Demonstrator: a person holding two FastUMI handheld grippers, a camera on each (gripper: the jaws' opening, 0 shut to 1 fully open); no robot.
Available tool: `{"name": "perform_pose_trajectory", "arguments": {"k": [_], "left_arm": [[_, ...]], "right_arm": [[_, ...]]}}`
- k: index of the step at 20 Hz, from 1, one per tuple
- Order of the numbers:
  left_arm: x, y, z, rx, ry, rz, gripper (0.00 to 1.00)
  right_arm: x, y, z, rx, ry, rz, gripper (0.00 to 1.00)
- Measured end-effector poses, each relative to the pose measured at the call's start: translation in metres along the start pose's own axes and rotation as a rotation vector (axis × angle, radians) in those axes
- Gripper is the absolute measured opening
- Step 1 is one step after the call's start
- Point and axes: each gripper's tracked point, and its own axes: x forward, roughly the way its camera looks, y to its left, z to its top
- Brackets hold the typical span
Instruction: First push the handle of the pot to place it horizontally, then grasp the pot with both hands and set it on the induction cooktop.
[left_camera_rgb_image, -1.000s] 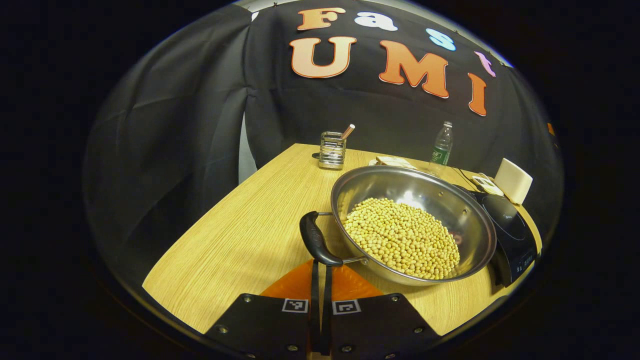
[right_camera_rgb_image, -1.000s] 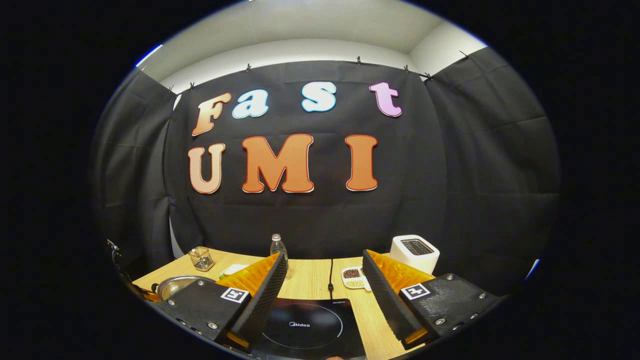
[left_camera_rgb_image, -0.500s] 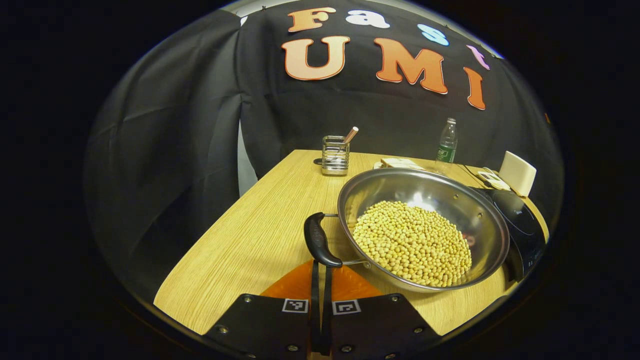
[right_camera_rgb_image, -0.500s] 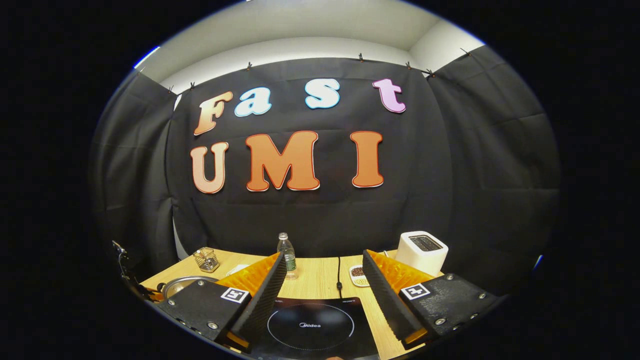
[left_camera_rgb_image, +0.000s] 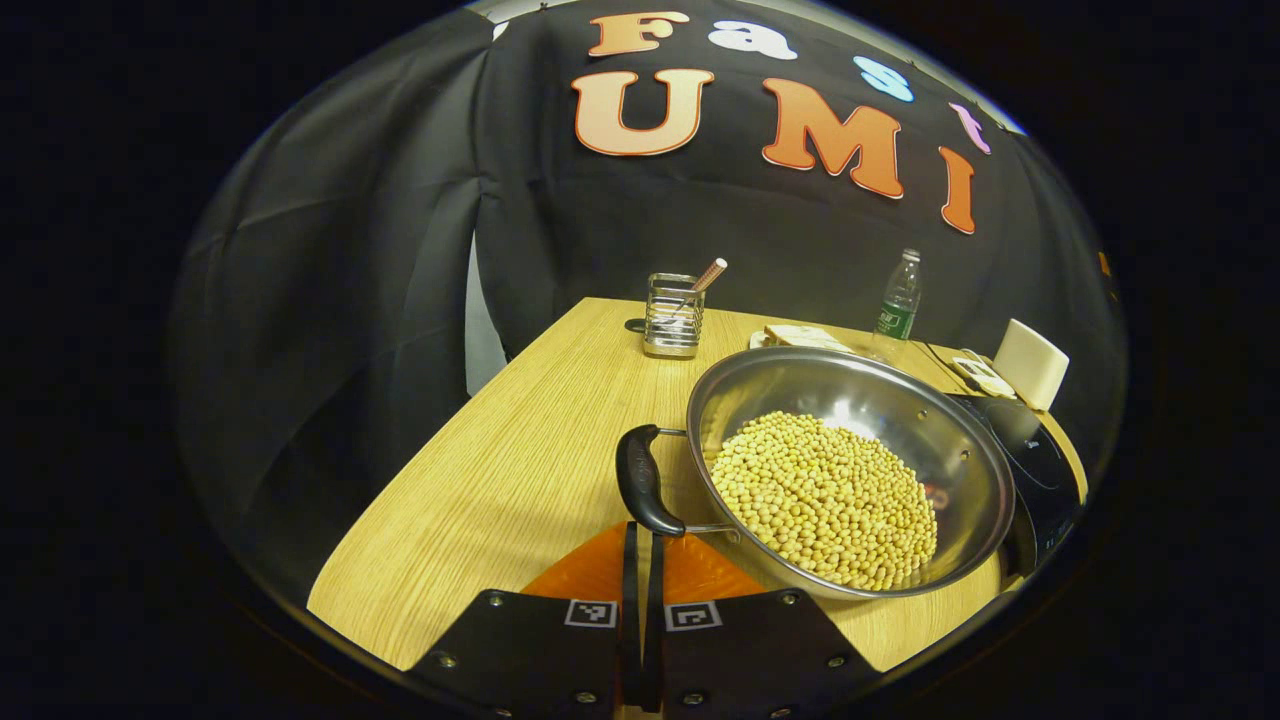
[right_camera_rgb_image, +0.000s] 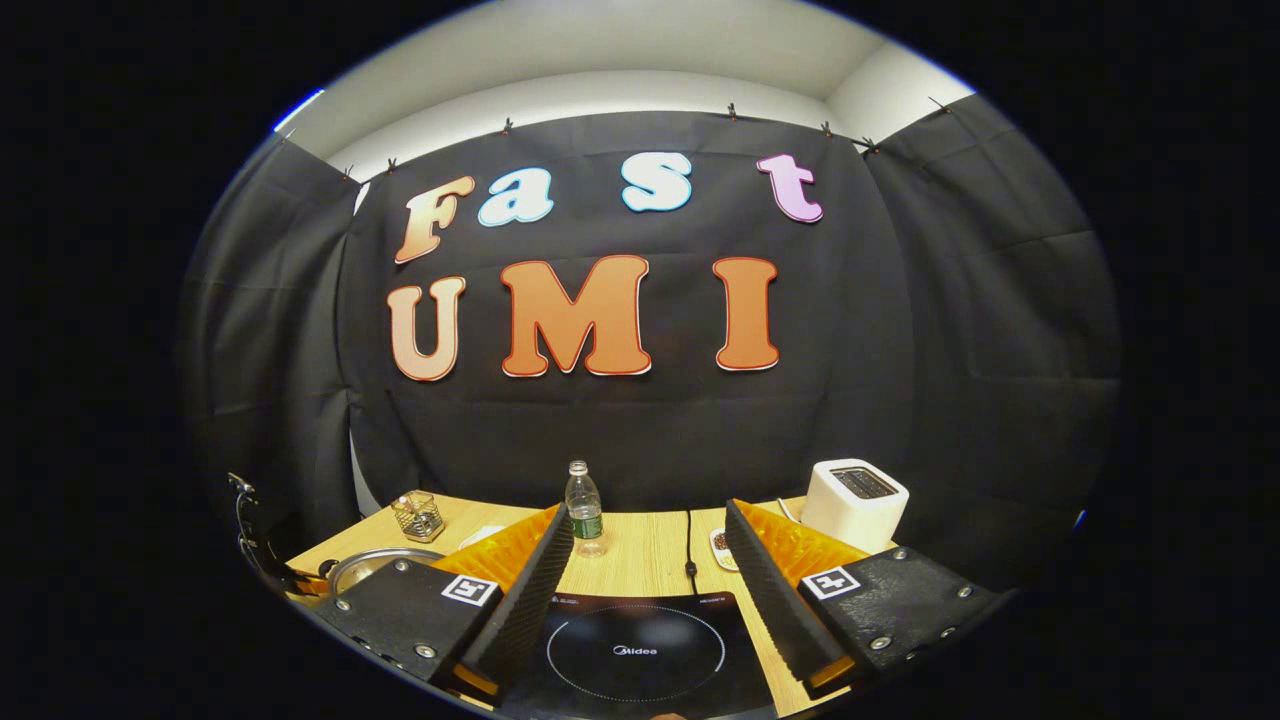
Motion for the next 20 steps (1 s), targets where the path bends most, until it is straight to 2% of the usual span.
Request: {"name": "perform_pose_trajectory", "arguments": {"k": [2,3,4,8,20], "left_arm": [[0.006,0.004,0.004,-0.004,-0.003,0.002,0.02],[0.01,0.005,0.006,-0.007,-0.005,0.002,0.02],[0.014,0.006,0.008,-0.009,-0.006,0.001,0.02],[0.02,0.008,0.012,-0.002,-0.009,-0.005,0.02],[0.02,0.01,0.016,-0.061,-0.009,-0.063,0.02]], "right_arm": [[0.001,0.009,-0.006,0.0,0.013,0.01,0.95],[0.001,0.012,-0.009,-0.002,0.019,0.014,1.0],[0.001,0.015,-0.012,-0.008,0.024,0.016,0.95],[0.003,0.029,-0.02,-0.026,0.037,0.023,0.95],[0.013,0.091,-0.058,0.0,0.097,0.061,0.95]]}}
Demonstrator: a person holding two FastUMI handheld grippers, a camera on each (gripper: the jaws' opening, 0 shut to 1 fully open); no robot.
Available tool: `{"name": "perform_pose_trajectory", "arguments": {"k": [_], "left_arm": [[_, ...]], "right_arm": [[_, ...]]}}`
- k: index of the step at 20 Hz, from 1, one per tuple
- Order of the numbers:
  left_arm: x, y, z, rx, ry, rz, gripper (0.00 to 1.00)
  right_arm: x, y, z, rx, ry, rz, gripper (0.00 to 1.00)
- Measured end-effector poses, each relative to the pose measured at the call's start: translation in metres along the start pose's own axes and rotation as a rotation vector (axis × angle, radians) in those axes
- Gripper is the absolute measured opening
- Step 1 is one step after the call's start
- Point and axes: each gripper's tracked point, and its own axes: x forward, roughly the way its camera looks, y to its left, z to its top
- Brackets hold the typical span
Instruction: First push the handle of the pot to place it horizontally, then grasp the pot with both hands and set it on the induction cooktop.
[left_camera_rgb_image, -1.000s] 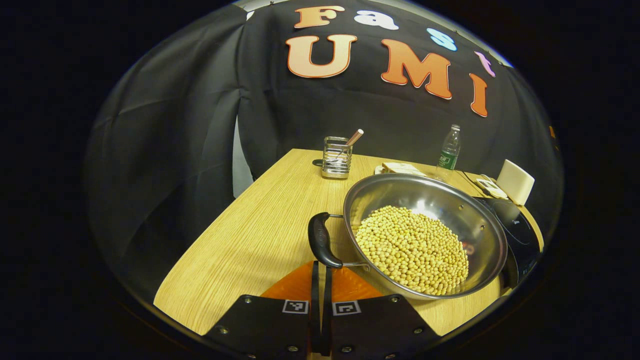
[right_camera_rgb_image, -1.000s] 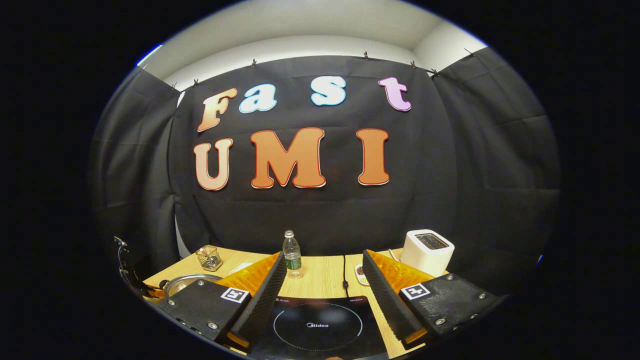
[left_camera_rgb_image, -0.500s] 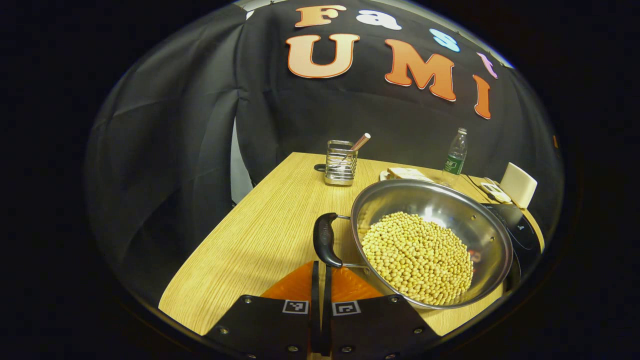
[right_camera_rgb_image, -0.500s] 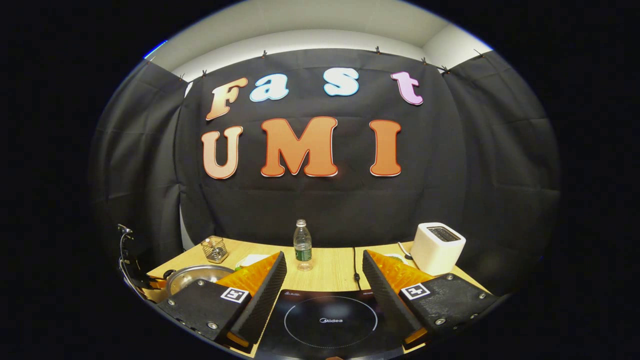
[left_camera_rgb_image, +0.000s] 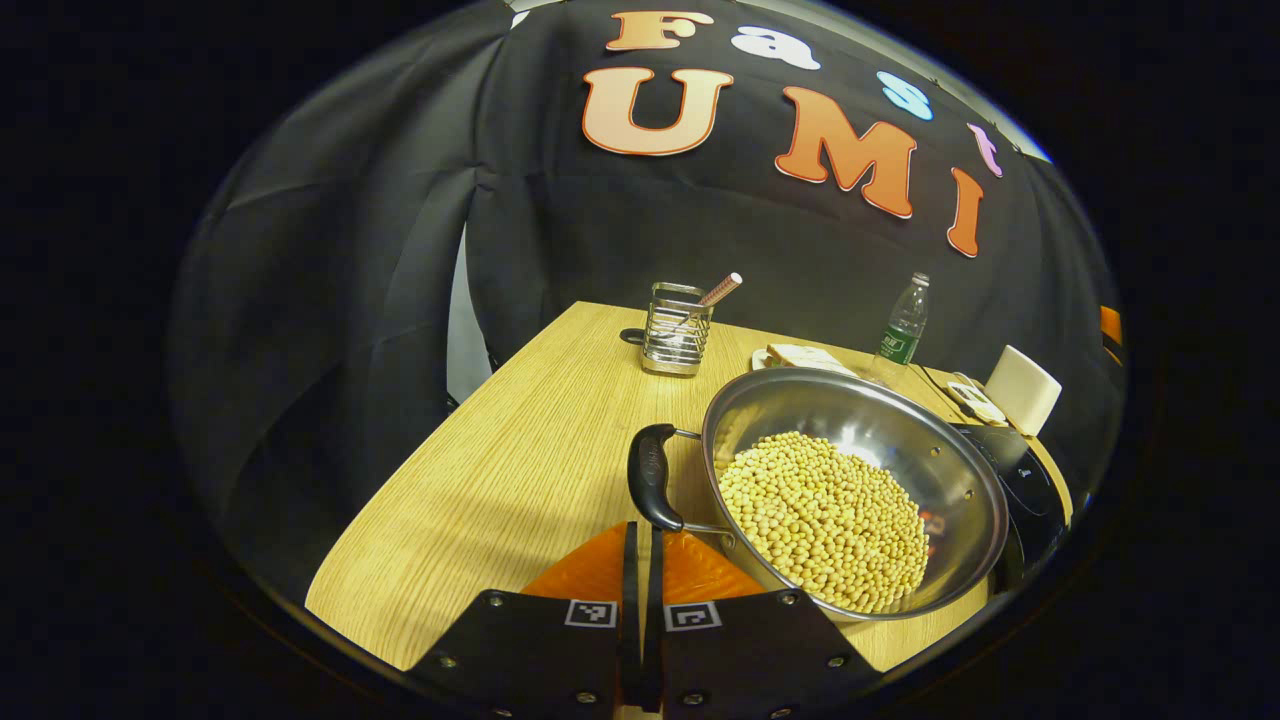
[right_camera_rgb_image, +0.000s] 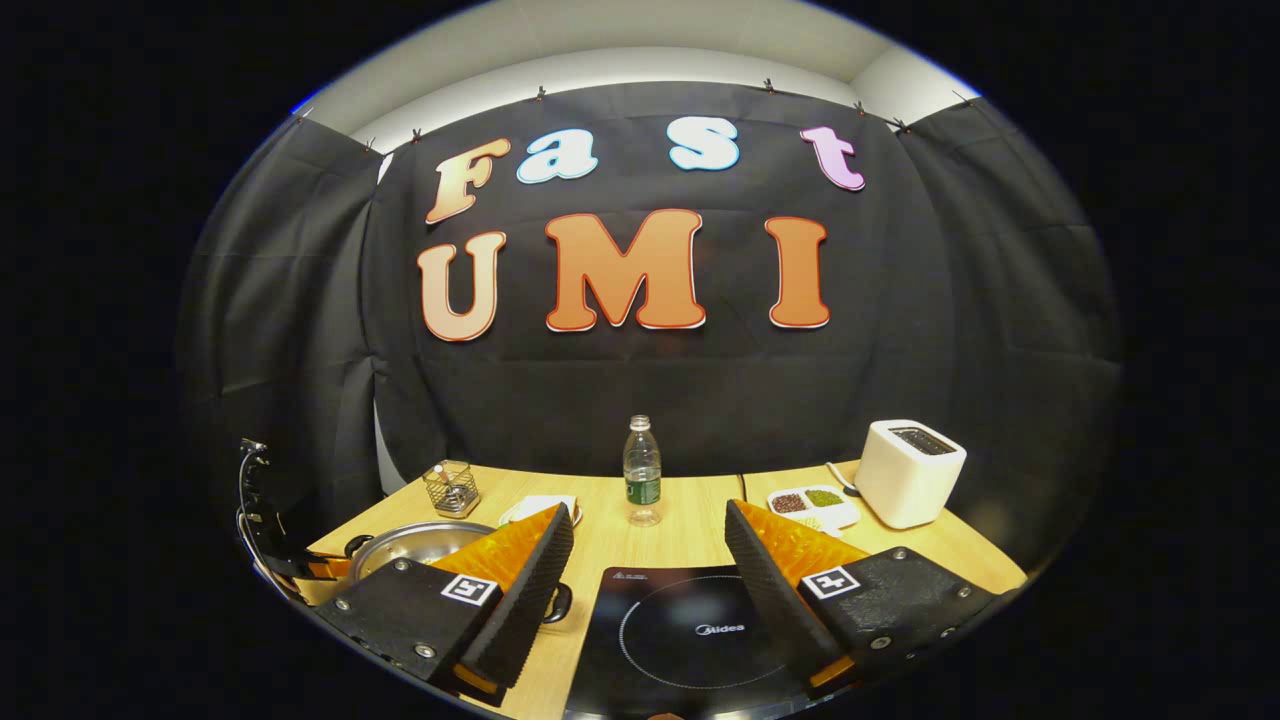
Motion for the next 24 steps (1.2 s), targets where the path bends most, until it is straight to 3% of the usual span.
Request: {"name": "perform_pose_trajectory", "arguments": {"k": [4,11,14,16,17,18,19,21,22,23,24], "left_arm": [[-0.019,0.014,0.019,0.0,-0.08,0.036,0.02],[-0.03,-0.014,0.051,0.06,-0.157,-0.026,0.03],[-0.022,-0.023,0.052,0.066,-0.153,-0.044,0.11],[-0.014,-0.025,0.052,0.067,-0.138,-0.048,0.27],[-0.012,-0.025,0.049,0.067,-0.129,-0.049,0.28],[-0.009,-0.027,0.048,0.071,-0.123,-0.058,0.48],[-0.006,-0.029,0.047,0.075,-0.119,-0.063,0.6],[0.002,-0.028,0.049,0.075,-0.124,-0.067,0.67],[0.005,-0.027,0.047,0.081,-0.116,-0.064,0.89],[0.01,-0.024,0.043,0.09,-0.099,-0.056,0.94],[0.014,-0.022,0.039,0.095,-0.082,-0.052,0.9]], "right_arm": [[0.011,0.021,-0.018,-0.001,0.034,0.017,0.95],[0.032,0.049,-0.061,-0.029,0.105,0.012,0.95],[0.039,0.064,-0.081,-0.062,0.143,0.022,0.95],[0.044,0.074,-0.095,-0.077,0.178,0.033,0.95],[0.047,0.077,-0.102,-0.081,0.194,0.036,0.96],[0.049,0.08,-0.108,-0.084,0.209,0.039,0.96],[0.054,0.083,-0.114,-0.084,0.225,0.039,0.96],[0.06,0.086,-0.125,-0.084,0.258,0.039,0.96],[0.063,0.087,-0.13,-0.087,0.272,0.037,0.96],[0.066,0.087,-0.136,-0.092,0.287,0.033,0.96],[0.069,0.088,-0.143,-0.096,0.301,0.03,0.96]]}}
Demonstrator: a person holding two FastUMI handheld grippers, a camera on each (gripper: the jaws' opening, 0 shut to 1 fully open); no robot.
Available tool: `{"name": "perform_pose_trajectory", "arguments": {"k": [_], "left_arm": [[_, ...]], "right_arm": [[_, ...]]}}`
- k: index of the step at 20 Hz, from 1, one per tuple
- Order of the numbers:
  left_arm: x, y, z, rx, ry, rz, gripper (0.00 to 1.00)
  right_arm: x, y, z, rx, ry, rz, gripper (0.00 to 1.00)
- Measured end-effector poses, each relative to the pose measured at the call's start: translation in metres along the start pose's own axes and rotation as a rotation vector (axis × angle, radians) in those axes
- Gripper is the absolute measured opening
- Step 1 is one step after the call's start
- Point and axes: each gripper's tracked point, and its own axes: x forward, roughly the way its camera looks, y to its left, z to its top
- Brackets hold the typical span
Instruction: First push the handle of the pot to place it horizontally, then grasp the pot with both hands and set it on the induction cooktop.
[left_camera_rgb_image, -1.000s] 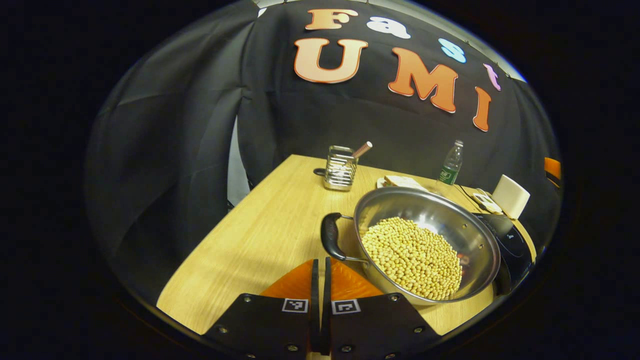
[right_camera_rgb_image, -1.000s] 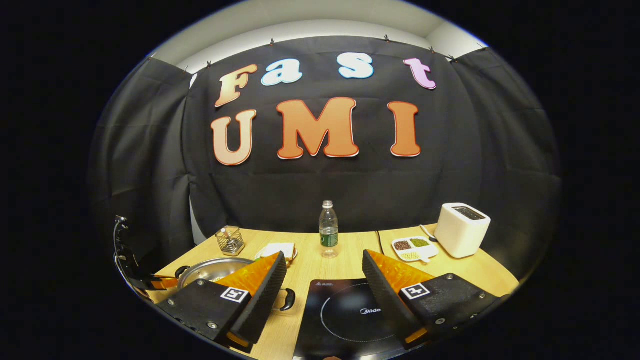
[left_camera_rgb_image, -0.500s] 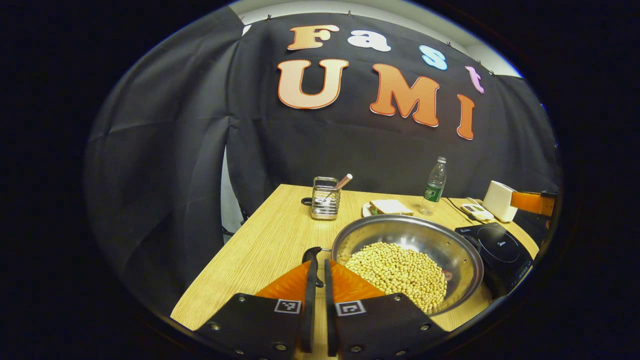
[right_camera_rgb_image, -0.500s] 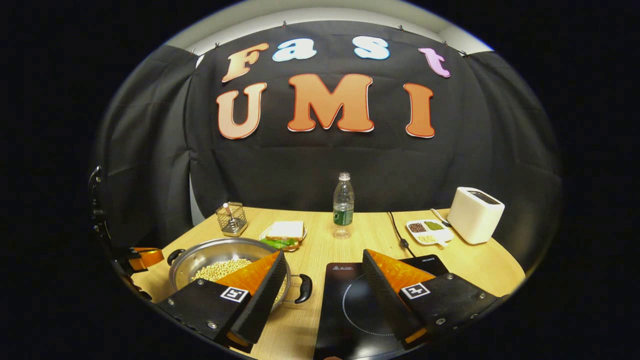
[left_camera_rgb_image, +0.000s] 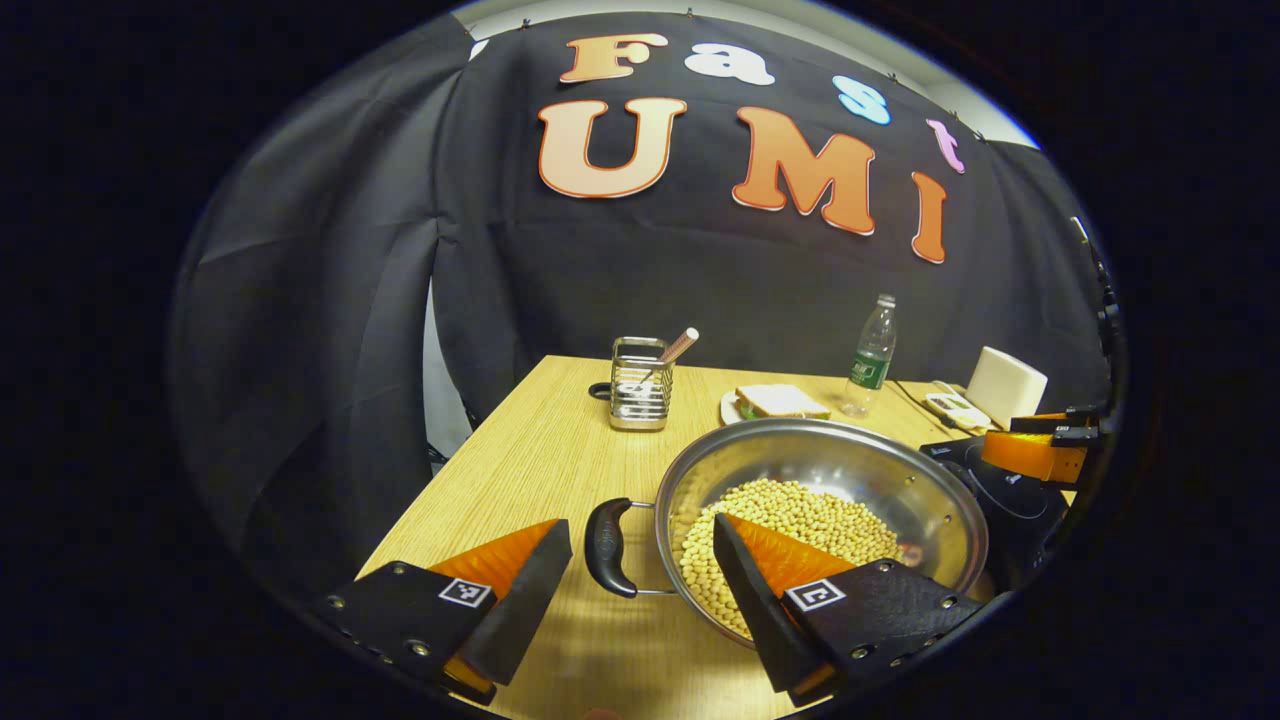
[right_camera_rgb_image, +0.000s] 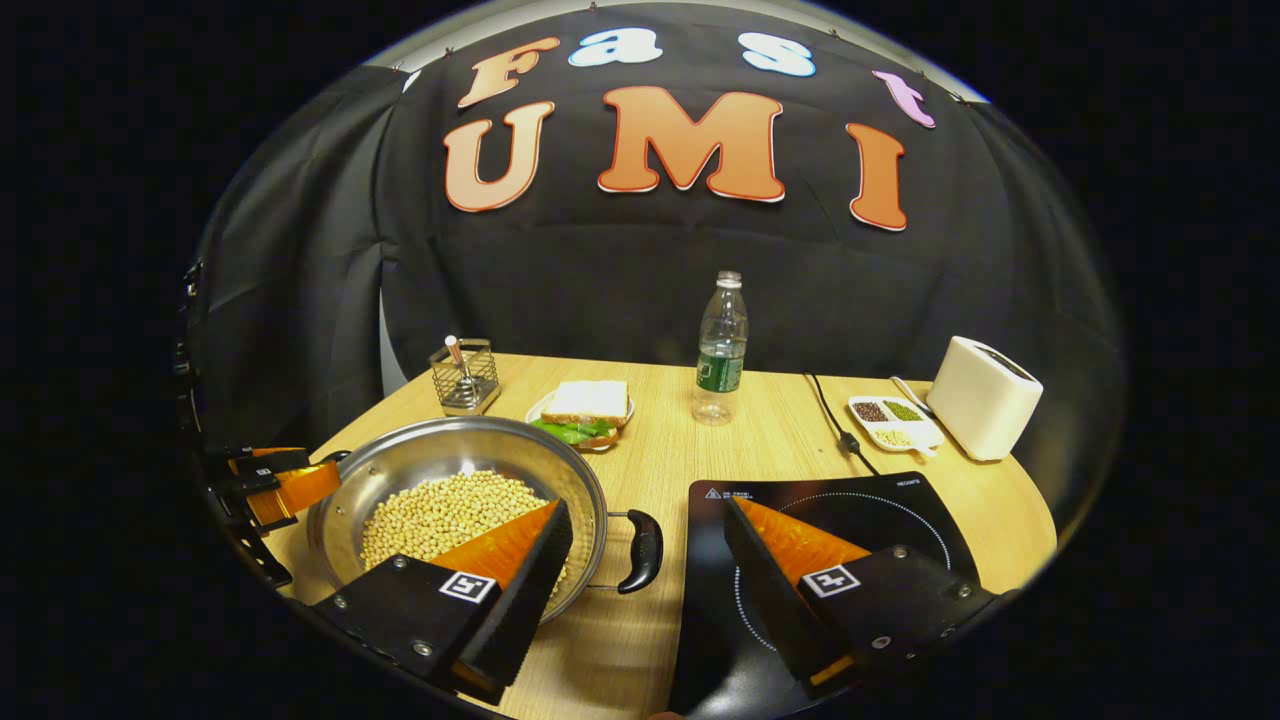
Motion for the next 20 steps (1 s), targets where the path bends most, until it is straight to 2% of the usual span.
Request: {"name": "perform_pose_trajectory", "arguments": {"k": [8,11,13,14,16,17,18,20], "left_arm": [[0.023,0.003,-0.017,0.002,0.062,0.002,0.9],[0.027,-0.001,-0.019,-0.018,0.065,-0.03,0.91],[0.03,-0.003,-0.019,-0.028,0.066,-0.037,0.92],[0.031,-0.002,-0.019,-0.032,0.063,-0.039,0.92],[0.036,-0.004,-0.019,-0.042,0.068,-0.054,0.77],[0.039,0.0,-0.022,-0.041,0.071,-0.041,0.75],[0.035,-0.001,-0.02,-0.044,0.072,-0.036,0.66],[0.033,-0.001,-0.026,-0.059,0.103,-0.029,0.64]], "right_arm": [[0.027,0.013,-0.038,-0.014,0.125,0.008,0.96],[0.034,0.014,-0.042,-0.015,0.145,0.009,0.96],[0.036,0.014,-0.048,-0.013,0.166,0.007,0.94],[0.037,0.015,-0.05,-0.012,0.176,0.01,0.88],[0.039,0.018,-0.051,-0.003,0.187,0.019,0.8],[0.041,0.017,-0.051,0.001,0.183,0.015,0.77],[0.04,0.017,-0.051,0.005,0.187,0.014,0.74],[0.043,0.016,-0.051,0.009,0.187,0.01,0.7]]}}
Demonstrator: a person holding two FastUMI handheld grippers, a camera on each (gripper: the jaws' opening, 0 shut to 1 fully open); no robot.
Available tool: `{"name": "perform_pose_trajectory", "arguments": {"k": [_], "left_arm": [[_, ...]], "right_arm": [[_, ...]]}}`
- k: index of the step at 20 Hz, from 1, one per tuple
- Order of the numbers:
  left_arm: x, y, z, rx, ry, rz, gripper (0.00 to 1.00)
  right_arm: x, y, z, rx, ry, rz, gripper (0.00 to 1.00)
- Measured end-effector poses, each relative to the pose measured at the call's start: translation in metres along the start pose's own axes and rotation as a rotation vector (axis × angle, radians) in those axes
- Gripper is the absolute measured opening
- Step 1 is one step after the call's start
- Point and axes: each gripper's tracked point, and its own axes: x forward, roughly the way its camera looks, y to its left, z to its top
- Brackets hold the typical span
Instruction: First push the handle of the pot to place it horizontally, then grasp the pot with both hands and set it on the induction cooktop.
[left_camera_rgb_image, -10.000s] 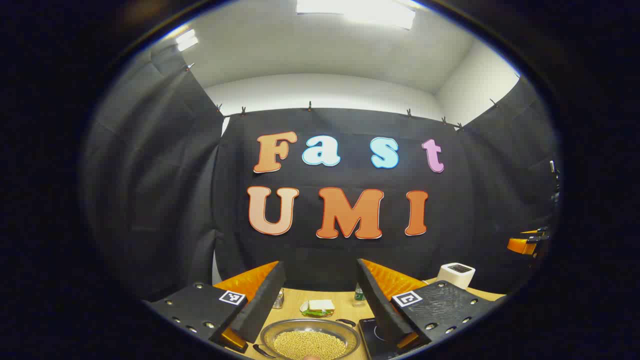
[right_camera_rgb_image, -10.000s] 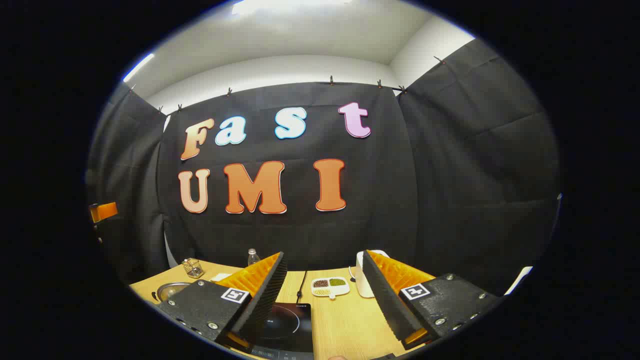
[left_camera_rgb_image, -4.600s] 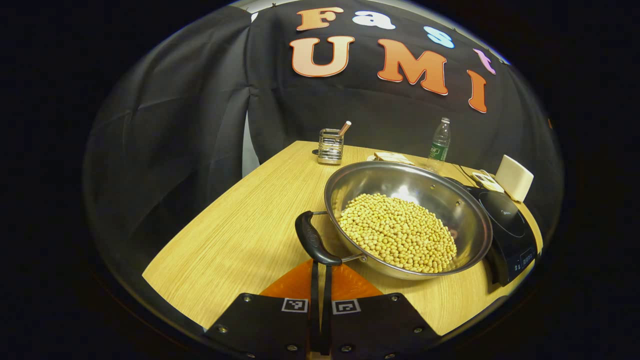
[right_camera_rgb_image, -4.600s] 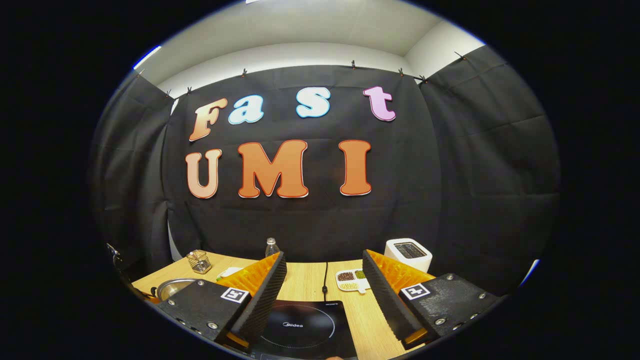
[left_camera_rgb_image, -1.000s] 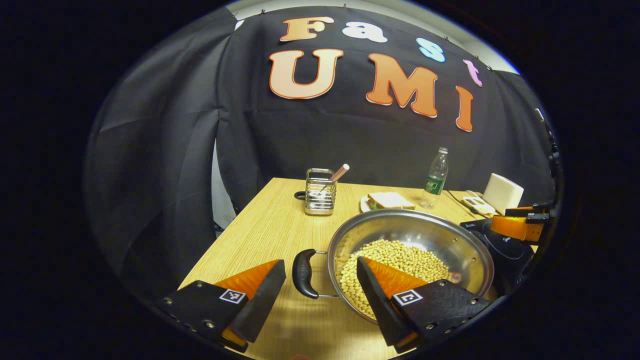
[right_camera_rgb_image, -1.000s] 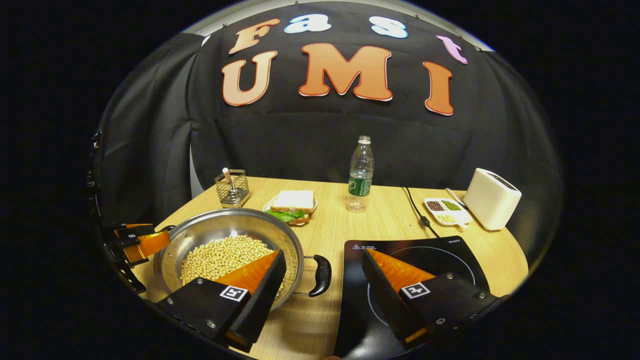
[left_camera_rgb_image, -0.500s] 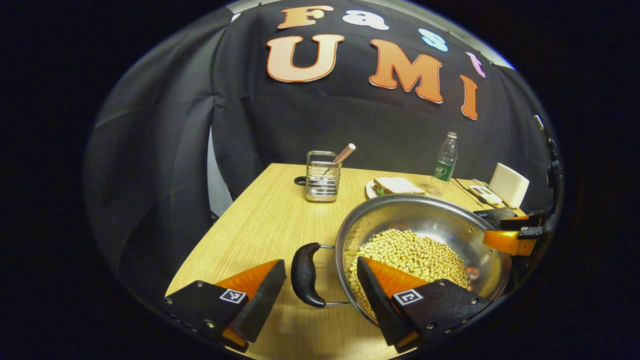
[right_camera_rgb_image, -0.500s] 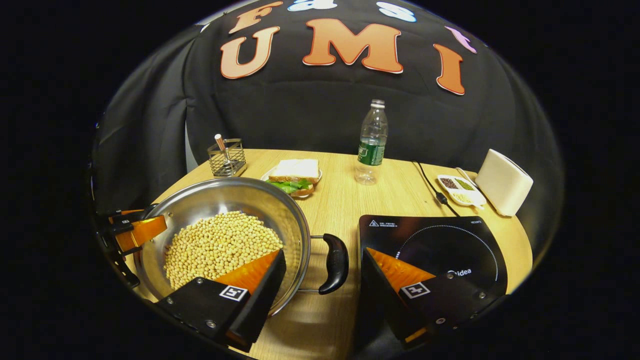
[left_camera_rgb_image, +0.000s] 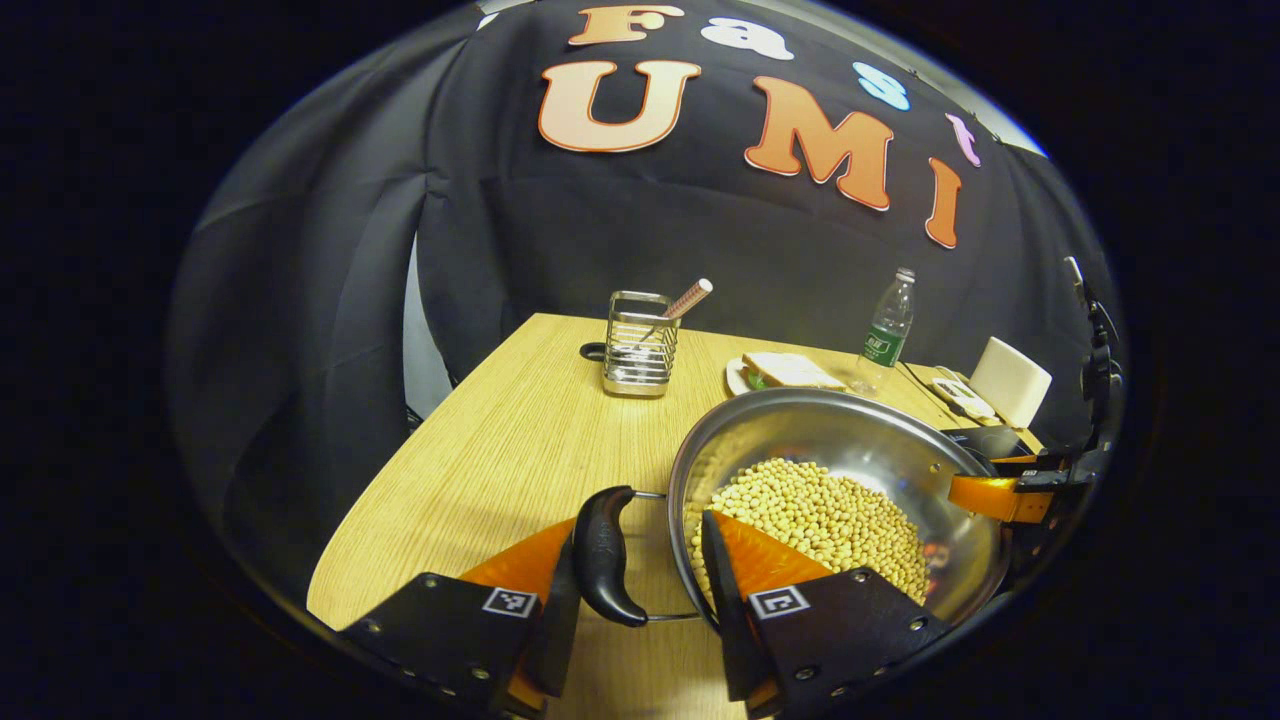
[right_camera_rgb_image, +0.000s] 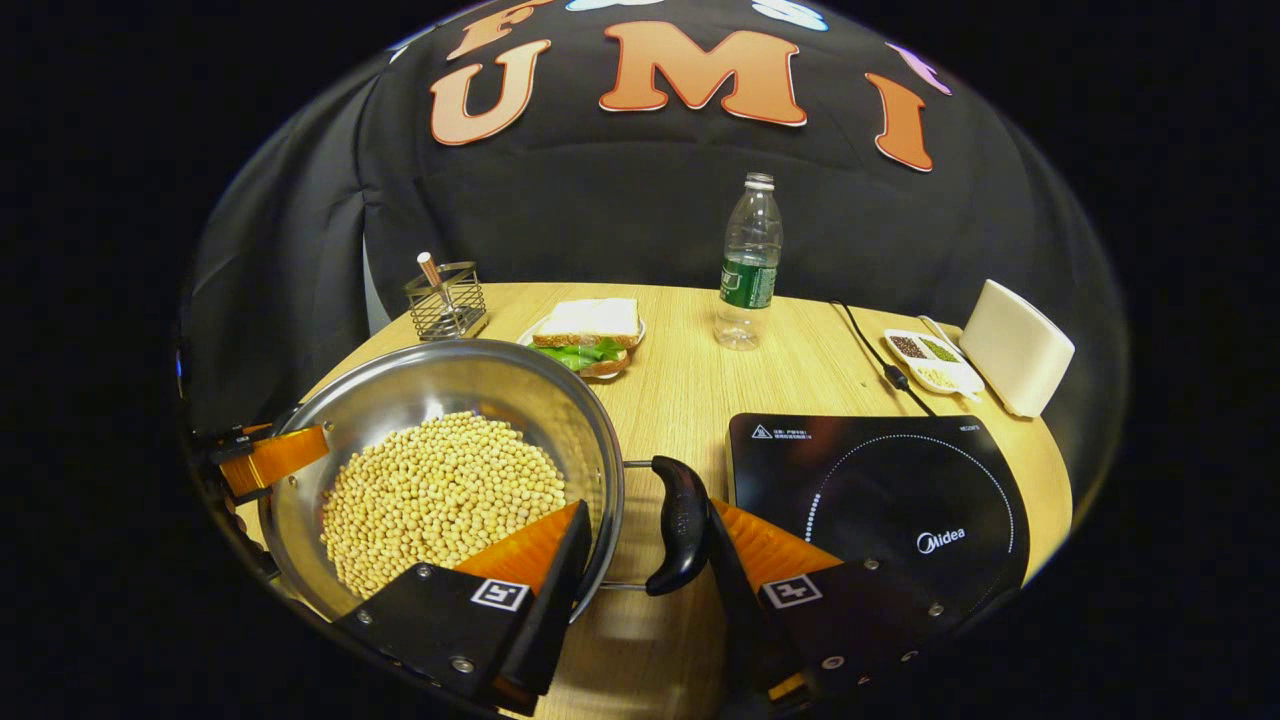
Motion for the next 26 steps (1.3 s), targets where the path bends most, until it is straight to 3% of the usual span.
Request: {"name": "perform_pose_trajectory", "arguments": {"k": [5,8,17,26], "left_arm": [[-0.009,0.002,0.002,-0.042,0.0,0.06,0.51],[-0.023,-0.004,0.01,-0.069,-0.021,0.056,0.48],[-0.063,-0.045,0.044,-0.056,-0.094,0.04,0.48],[-0.071,-0.121,0.058,-0.023,-0.092,-0.021,0.48]], "right_arm": [[0.002,0.002,0.005,0.011,-0.016,0.016,0.59],[-0.007,0.0,0.006,0.045,-0.013,0.043,0.52],[-0.054,-0.036,0.038,0.069,-0.113,0.044,0.51],[-0.088,-0.108,0.042,0.115,-0.147,-0.004,0.51]]}}
